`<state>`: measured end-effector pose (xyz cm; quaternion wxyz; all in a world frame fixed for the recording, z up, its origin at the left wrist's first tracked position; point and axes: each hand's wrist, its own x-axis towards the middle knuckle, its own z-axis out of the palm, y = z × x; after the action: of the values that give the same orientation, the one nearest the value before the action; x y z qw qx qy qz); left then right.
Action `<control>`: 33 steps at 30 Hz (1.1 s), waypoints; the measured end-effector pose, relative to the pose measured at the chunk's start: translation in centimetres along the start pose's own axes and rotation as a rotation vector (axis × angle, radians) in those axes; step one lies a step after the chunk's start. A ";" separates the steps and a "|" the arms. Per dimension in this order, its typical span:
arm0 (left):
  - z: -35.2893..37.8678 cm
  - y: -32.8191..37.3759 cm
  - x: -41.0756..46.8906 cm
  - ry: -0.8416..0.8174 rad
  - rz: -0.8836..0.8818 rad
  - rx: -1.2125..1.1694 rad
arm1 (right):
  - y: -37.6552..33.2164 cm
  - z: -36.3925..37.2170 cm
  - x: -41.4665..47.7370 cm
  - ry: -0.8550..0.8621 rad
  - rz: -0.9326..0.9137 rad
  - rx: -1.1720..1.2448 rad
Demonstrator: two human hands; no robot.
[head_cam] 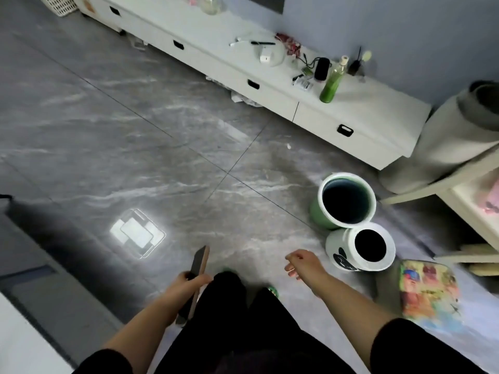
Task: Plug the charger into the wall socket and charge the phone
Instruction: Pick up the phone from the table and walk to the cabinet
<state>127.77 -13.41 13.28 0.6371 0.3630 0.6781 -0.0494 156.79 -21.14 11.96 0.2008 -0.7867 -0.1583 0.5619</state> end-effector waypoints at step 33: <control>-13.5 54.7 26.7 -0.042 -0.014 -0.051 | -45.4 -11.5 34.3 -0.015 0.093 -0.135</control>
<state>149.01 45.26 13.34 0.6600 0.3406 0.6681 -0.0443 177.53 33.08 9.54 0.1199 -0.8008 -0.1605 0.5645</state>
